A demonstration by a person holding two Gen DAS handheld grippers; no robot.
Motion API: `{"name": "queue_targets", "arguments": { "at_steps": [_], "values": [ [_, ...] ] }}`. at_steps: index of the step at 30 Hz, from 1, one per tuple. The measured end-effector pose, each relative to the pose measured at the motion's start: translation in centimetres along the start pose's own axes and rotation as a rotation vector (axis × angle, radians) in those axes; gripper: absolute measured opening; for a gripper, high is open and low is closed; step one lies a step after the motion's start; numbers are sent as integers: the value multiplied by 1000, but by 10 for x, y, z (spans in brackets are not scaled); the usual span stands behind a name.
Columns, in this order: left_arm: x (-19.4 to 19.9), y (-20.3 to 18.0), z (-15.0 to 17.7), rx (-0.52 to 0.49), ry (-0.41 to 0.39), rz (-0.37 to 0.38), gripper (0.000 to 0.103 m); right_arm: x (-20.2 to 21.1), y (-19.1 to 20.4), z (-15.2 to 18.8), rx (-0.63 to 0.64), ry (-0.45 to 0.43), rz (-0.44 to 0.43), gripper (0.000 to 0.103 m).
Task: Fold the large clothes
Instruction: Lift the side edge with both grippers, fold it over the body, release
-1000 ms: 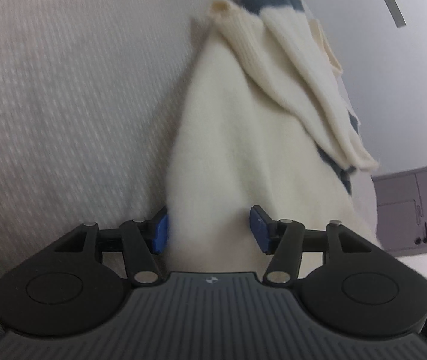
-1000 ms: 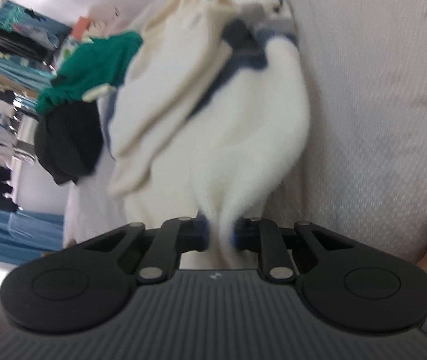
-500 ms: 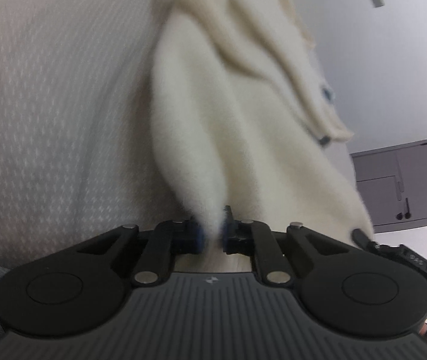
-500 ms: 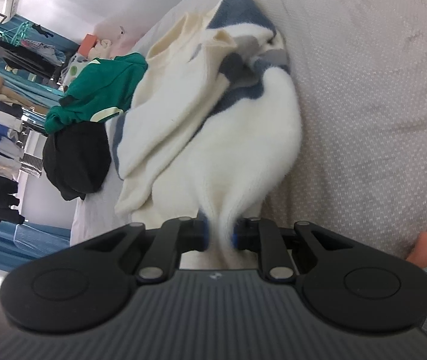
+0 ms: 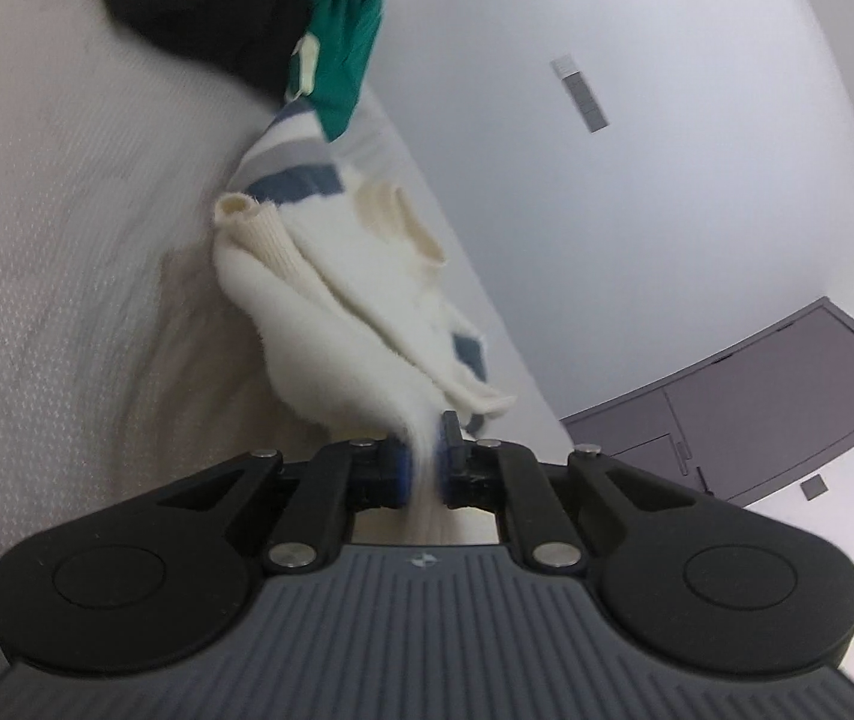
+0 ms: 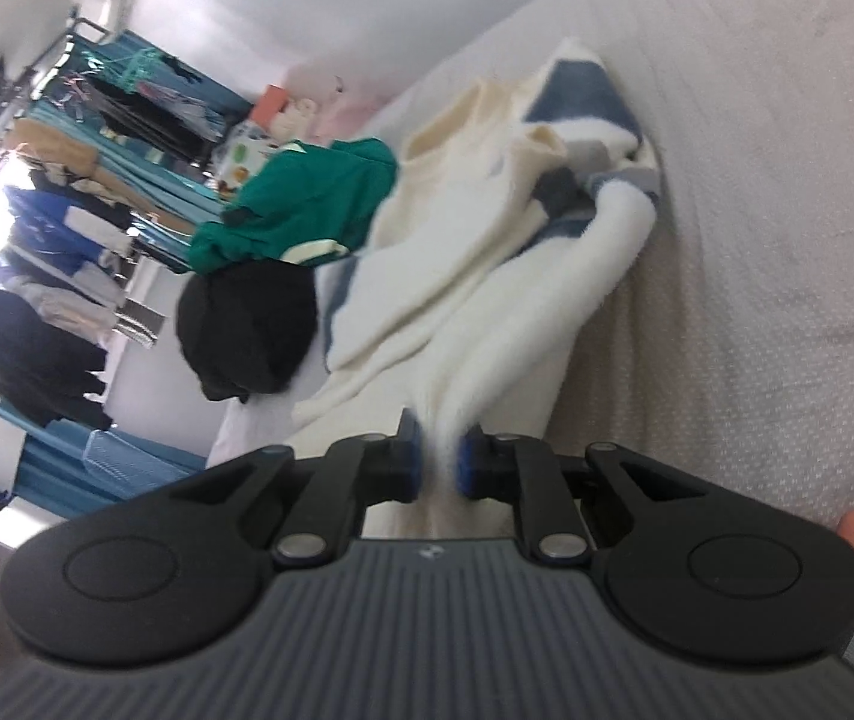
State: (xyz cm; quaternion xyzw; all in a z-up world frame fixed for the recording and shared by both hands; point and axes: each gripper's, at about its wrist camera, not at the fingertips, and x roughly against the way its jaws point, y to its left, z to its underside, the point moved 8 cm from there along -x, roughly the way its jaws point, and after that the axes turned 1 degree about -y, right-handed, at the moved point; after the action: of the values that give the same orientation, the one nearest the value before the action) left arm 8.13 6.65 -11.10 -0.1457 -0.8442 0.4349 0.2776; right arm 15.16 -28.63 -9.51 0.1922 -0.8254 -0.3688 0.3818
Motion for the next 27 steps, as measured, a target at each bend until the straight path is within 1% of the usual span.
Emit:
{"name": "queue_targets", "arguments": {
  "at_steps": [5, 7, 12, 17, 18, 21, 24, 27],
  "values": [
    [34, -11, 5, 5, -27, 75, 7, 22, 16, 9, 33, -7, -33, 15],
    [47, -17, 12, 13, -36, 103, 7, 34, 23, 15, 36, -5, -55, 15],
    [83, -20, 26, 7, -50, 113, 6, 61, 39, 36, 63, 9, -89, 15],
    [108, -22, 40, 31, -60, 127, 6, 85, 44, 54, 43, 1, -115, 15],
    [109, -22, 40, 27, -63, 123, 6, 88, 43, 55, 31, -4, -117, 15],
    [91, -24, 31, -1, -63, 115, 6, 85, 43, 49, 36, -27, -101, 15],
    [65, -31, 13, -48, -66, 102, 6, 66, 38, 28, 5, -48, -89, 15],
    [25, -39, -15, -92, -70, 98, 6, 41, 36, -4, -16, -88, -90, 15]
  ]
}}
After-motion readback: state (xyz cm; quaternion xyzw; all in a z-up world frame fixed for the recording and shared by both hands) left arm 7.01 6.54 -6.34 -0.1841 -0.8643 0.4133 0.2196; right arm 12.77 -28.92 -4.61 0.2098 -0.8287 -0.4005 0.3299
